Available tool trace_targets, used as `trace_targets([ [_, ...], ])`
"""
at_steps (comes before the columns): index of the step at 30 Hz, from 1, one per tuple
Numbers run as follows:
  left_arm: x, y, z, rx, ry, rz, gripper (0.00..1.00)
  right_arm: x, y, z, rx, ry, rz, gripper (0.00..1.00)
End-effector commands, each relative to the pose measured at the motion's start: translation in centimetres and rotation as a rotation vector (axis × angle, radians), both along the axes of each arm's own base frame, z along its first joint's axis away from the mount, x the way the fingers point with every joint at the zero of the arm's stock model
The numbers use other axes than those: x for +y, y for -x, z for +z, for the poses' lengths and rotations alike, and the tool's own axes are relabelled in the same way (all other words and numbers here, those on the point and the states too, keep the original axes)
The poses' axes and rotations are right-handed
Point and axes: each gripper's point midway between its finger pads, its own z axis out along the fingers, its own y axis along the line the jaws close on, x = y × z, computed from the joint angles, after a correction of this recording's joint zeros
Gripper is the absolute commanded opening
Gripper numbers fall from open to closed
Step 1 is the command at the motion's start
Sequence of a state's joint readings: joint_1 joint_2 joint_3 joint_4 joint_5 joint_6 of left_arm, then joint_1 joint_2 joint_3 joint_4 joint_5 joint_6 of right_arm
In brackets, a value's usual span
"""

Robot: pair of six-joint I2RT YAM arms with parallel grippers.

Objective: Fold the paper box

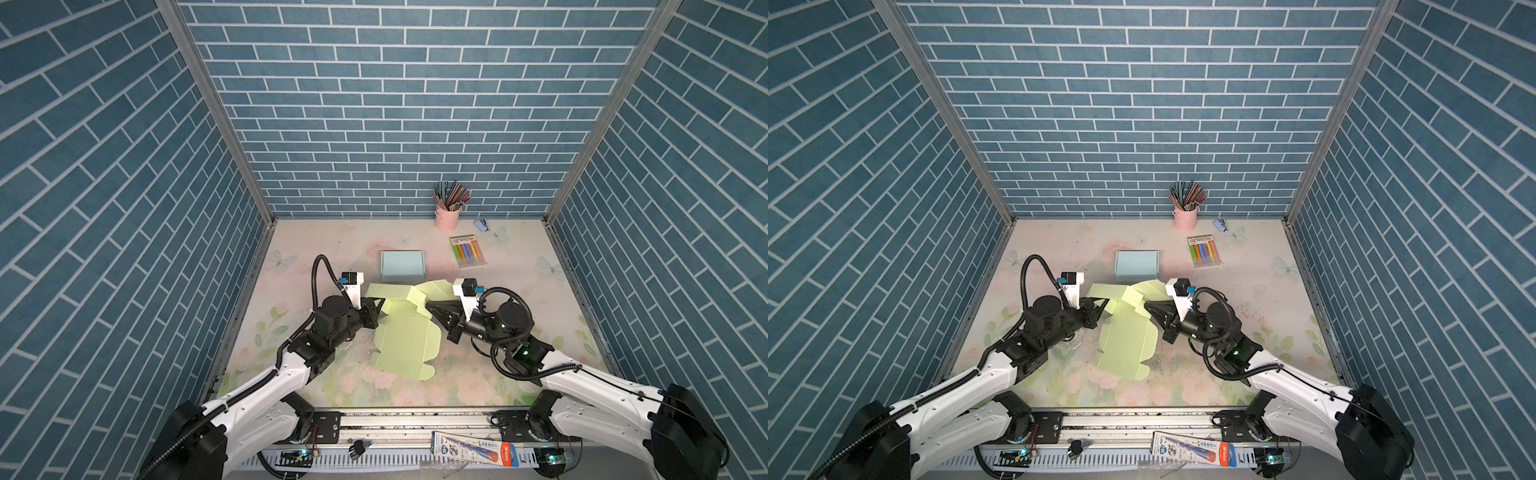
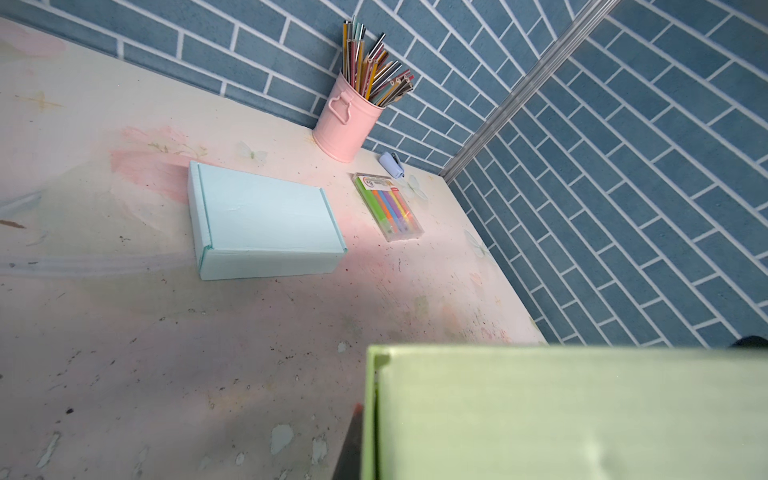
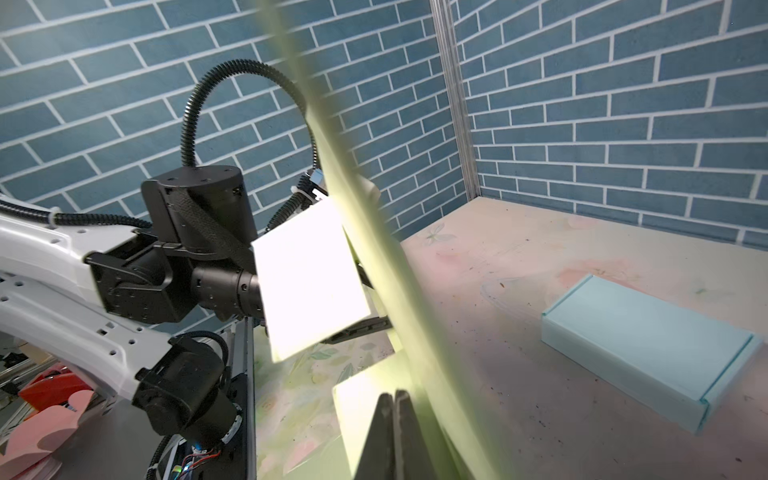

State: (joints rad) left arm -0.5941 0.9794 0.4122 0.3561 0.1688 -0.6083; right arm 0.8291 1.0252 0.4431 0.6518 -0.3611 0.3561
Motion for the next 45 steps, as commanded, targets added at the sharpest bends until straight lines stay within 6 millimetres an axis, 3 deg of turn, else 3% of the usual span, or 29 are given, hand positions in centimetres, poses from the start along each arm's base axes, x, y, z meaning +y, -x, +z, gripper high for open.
trace_targets([
  [1, -0.3, 0.0, 1.1, -0.032, 0.04, -0.01, 0.0, 0.1, -0.8, -0.9, 0.032, 0.056, -0.037, 0.04],
  [6, 1.0, -0.3, 1.2, -0.035, 0.058, 0.035, 0.0, -1.6, 0.4, 0.8, -0.054, 0.079, -0.047, 0.1],
  [12, 2.2, -0.8, 0.5, -0.026, 0.019, 0.038, 0.0, -4.8, 2.8, 4.5, -0.172, 0.044, -0.075, 0.28],
  [17, 1.8, -0.4, 0.1, -0.032, -0.053, -0.044, 0.0, -7.3, 2.3, 6.1, -0.187, 0.028, -0.186, 0.35],
  [25, 1.1, -0.2, -1.3, -0.003, -0.131, -0.111, 0.01, -5.3, 1.7, 5.5, -0.157, 0.055, -0.113, 0.35],
  [31, 0.7, -0.1, -1.9, 0.011, -0.127, -0.135, 0.02, -3.1, 2.3, 2.7, -0.138, 0.114, 0.018, 0.34],
  [38, 0.5, -0.3, -2.4, 0.021, -0.122, -0.137, 0.02, -1.5, 3.9, 1.6, -0.128, 0.105, 0.15, 0.33],
  [45, 0.2, -0.4, -3.0, 0.035, -0.121, -0.143, 0.02, 0.1, 3.7, -0.2, -0.112, 0.156, 0.169, 0.33],
])
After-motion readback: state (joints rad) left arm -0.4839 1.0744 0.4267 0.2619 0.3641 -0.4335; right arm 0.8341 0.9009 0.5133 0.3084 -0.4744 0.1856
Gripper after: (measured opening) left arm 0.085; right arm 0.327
